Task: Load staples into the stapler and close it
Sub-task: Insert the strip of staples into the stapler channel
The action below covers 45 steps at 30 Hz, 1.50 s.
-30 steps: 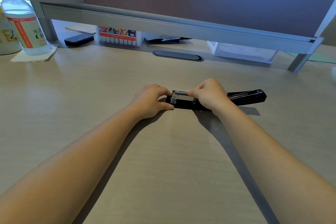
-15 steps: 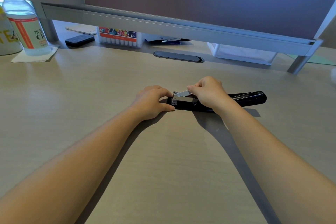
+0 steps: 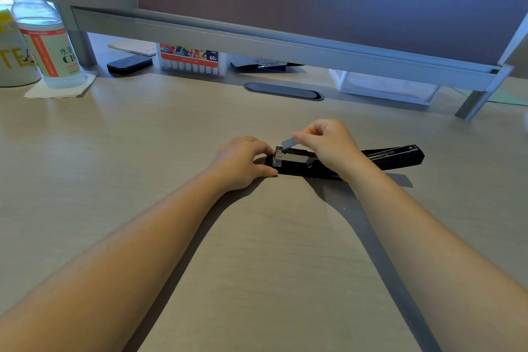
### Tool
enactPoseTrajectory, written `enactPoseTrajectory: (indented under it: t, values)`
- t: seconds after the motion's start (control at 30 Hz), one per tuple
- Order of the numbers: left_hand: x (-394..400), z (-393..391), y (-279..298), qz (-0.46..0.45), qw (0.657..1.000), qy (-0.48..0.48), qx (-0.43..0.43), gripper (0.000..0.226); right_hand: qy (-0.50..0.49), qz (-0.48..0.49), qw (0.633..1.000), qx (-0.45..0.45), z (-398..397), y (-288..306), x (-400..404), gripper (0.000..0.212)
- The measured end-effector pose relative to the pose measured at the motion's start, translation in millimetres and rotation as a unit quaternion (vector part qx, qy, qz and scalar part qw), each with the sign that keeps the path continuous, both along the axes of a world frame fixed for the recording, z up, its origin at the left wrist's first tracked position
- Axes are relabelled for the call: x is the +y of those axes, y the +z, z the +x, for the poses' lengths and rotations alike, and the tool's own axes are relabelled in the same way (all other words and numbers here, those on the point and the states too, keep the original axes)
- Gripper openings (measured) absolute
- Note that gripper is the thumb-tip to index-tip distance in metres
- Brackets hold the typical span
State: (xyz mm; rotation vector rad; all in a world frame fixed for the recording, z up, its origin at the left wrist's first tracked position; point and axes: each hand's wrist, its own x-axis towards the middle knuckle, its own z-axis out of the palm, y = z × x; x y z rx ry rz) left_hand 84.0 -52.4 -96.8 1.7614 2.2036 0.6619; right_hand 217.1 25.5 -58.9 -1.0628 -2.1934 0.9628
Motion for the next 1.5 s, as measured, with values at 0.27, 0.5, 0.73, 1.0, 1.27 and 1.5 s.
enactPoseTrajectory:
  t: [0.27, 0.5, 0.73, 1.0, 1.27, 1.5]
  values:
    - [-0.5, -0.3, -0.4, 0.002, 1.000, 0.000, -0.004, 0.041, -0.023, -0.071, 0.991, 0.107, 11.1, 2.0, 7.9, 0.010]
    - [-0.7, 0.8, -0.4, 0.000, 1.000, -0.002, -0.008, 0.039, -0.005, -0.097, 0.989, 0.107, 14.5, 0.6, 6.7, 0.029]
    - [-0.7, 0.2, -0.3, 0.003, 1.000, -0.001, -0.010, 0.039, -0.013, -0.028, 0.995, 0.090, 14.7, -2.7, 6.3, 0.017]
    - [-0.1, -0.6, -1.6, 0.007, 1.000, -0.001, -0.011, 0.038, -0.014, -0.043, 0.998, 0.036, 16.8, -0.1, 0.9, 0.017]
    - [0.6, -0.6, -2.0, 0.004, 1.000, 0.000, -0.007, 0.040, 0.030, 0.051, 0.998, -0.035, 14.0, 0.2, -2.2, 0.019]
    - [-0.1, -0.3, -1.2, 0.005, 1.000, 0.001, -0.009, 0.040, 0.040, 0.037, 0.998, -0.031, 15.4, -1.4, -0.5, 0.019]
